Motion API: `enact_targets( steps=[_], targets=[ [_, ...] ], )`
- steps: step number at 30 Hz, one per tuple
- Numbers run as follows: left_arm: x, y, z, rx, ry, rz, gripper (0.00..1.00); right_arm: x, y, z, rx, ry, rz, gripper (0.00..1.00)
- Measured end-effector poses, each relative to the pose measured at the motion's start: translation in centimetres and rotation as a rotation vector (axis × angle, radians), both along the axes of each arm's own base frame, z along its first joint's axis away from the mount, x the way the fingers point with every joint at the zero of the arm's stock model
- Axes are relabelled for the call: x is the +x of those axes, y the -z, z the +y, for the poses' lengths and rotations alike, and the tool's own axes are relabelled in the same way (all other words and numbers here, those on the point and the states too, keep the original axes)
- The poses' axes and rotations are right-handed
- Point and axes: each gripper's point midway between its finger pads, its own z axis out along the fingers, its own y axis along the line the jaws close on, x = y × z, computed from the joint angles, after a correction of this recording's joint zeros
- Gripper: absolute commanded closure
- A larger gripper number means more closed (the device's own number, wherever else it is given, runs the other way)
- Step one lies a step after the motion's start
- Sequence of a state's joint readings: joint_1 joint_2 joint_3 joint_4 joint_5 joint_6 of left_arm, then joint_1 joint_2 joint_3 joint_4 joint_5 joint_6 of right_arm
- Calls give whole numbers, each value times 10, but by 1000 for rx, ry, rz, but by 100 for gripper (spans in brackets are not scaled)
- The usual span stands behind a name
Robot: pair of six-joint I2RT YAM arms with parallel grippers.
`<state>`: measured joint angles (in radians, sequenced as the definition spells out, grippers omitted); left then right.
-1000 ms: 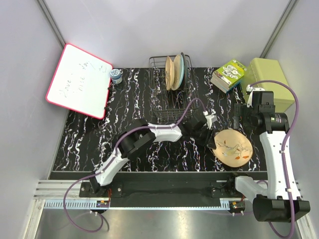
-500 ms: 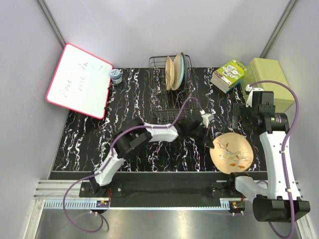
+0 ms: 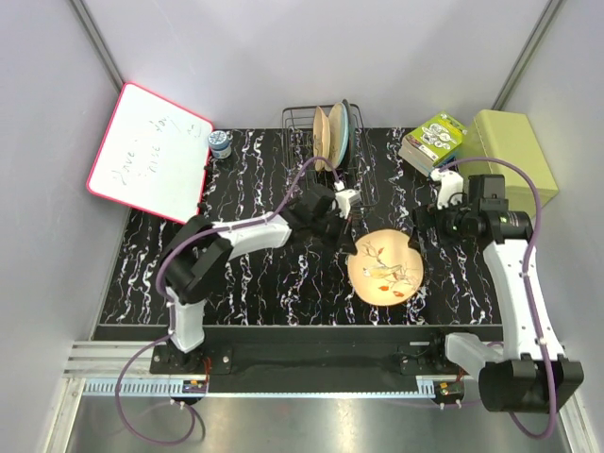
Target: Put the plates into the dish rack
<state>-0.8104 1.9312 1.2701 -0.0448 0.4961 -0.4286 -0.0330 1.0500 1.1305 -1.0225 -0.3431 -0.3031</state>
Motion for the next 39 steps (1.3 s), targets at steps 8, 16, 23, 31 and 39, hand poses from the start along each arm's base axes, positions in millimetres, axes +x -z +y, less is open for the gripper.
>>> enact_targets(
  steps=[8,16,23,31,39],
  targets=[
    [-11,-10,41,53,109,-103,100,23,37,30,110,-282,93,11],
    [-3,-2,69,74,141,-86,100,32,53,49,178,-563,87,13],
    [2,-9,72,83,201,-142,100,37,73,60,283,-724,165,13],
    [11,-17,74,98,223,-192,100,41,90,66,305,-879,193,14],
    [19,-17,67,95,221,-191,100,34,97,97,325,-994,228,12]
  ],
)
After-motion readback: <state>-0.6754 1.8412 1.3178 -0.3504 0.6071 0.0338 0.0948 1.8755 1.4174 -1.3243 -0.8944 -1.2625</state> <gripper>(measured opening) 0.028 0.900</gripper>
